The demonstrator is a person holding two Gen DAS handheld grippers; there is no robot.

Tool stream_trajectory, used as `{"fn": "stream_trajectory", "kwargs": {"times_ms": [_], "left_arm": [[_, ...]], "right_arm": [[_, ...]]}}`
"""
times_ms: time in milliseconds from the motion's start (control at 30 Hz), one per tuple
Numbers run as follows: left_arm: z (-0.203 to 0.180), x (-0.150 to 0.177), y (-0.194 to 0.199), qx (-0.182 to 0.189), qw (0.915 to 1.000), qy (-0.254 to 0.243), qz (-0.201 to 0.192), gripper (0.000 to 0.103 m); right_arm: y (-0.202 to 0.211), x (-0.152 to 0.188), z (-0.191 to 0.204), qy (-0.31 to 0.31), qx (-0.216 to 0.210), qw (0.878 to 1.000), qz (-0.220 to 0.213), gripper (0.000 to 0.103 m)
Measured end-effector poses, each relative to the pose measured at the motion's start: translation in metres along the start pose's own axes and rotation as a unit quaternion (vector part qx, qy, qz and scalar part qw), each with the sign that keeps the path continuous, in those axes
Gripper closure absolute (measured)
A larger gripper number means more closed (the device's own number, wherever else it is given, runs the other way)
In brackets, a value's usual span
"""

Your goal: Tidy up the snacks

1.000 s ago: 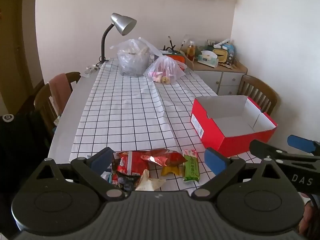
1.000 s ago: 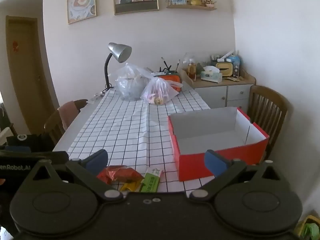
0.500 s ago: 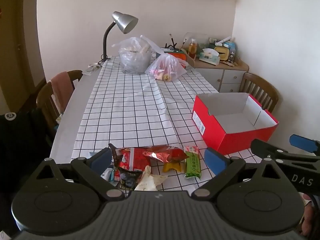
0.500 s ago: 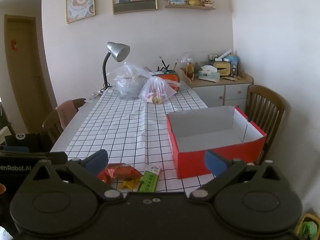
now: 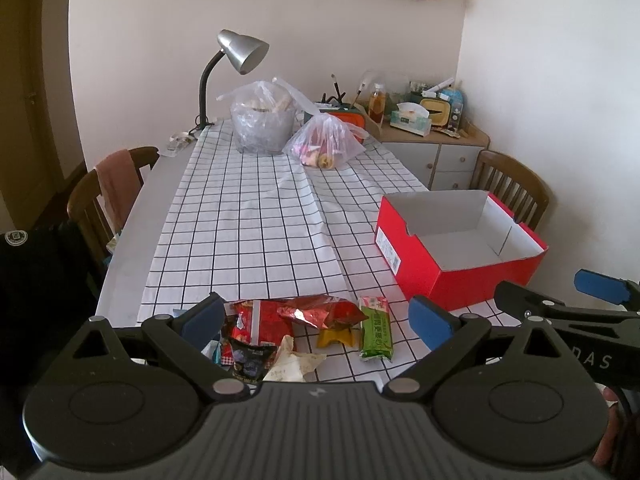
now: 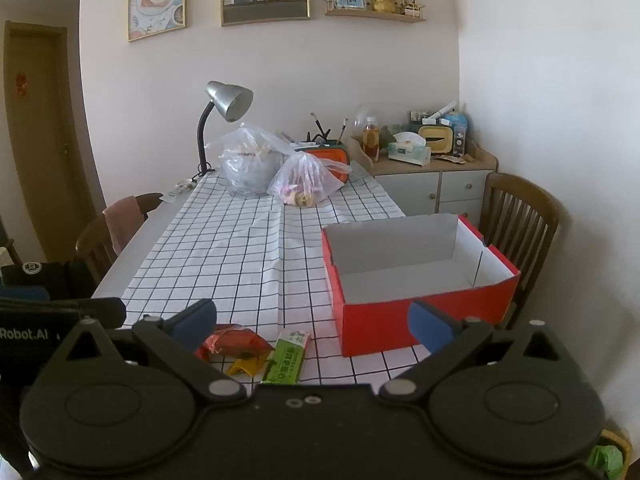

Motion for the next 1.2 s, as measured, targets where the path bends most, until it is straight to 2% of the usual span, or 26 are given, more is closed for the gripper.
{"fn": "stream_trajectory", "kwargs": {"times_ms": [400, 1200], "left_arm": [[0.004, -0.002, 0.002, -0.011, 0.9999, 0.006, -0.004, 0.004], [0.01, 0.001, 0.001, -0.013, 0.9999, 0.009, -0.002, 0.004]], "right_arm": [[0.004, -0.003, 0.008, 0.01, -0.022, 1.0, -0.004, 0.0], [-0.001, -0.002, 0.01, 0.011, -0.019, 1.0, -0.005, 0.0]]}}
Point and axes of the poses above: each gripper's, at about its wrist camera, not at the fingertips, and y roughly against the way its jaws point, z to its left, x to its underside, the point moved 7 cm from there along -y, roughly the way its jaws point, and after that the axes turned 12 degrees about -z, right-handed, at the moved point
